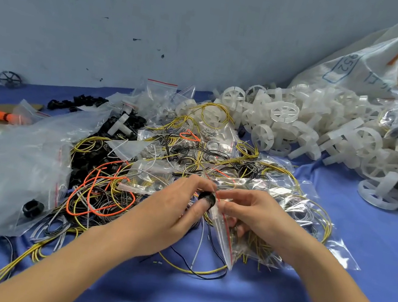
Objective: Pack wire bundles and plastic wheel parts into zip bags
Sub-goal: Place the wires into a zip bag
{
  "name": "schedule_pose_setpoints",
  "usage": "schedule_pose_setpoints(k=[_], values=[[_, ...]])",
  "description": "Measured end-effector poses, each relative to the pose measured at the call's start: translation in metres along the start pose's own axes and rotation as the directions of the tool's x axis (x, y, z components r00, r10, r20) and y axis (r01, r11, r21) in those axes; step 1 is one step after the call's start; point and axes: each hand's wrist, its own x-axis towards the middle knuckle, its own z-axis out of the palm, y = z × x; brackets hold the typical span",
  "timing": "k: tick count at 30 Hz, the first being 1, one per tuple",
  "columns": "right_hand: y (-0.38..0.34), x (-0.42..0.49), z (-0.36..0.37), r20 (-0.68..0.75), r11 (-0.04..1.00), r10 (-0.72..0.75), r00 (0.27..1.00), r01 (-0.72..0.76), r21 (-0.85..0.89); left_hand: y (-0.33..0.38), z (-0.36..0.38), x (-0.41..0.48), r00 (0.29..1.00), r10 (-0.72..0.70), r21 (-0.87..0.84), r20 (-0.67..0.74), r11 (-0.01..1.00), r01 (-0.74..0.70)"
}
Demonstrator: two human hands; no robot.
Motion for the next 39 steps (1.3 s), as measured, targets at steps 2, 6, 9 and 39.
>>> schedule_pose_setpoints(k=[2, 6, 9, 39], values=[[0.000, -0.002, -0.001, 0.017, 1.000, -0.020, 1.000, 0.020, -0.002, 0.003, 0.001, 0.001, 0.999, 0.051, 0.019, -0.002, 0.999, -0.051], [0.000, -0.004, -0.002, 0.033, 0.999, -0.040, 0.999, 0.041, -0.030, 0.006, 0.002, -0.001, 0.996, 0.072, 0.129, 0.052, 0.989, -0.078], [0.000, -0.005, -0.002, 0.017, 1.000, -0.029, 0.999, 0.029, 0.002, 0.003, 0.001, -0.005, 0.994, 0.088, 0.176, 0.070, 0.979, -0.099], [0.001, -0.007, -0.002, 0.044, 0.996, 0.047, 0.998, -0.050, 0.077, 0.016, 0.005, -0.002, 0.930, 0.307, 0.477, 0.204, 0.798, -0.368]])
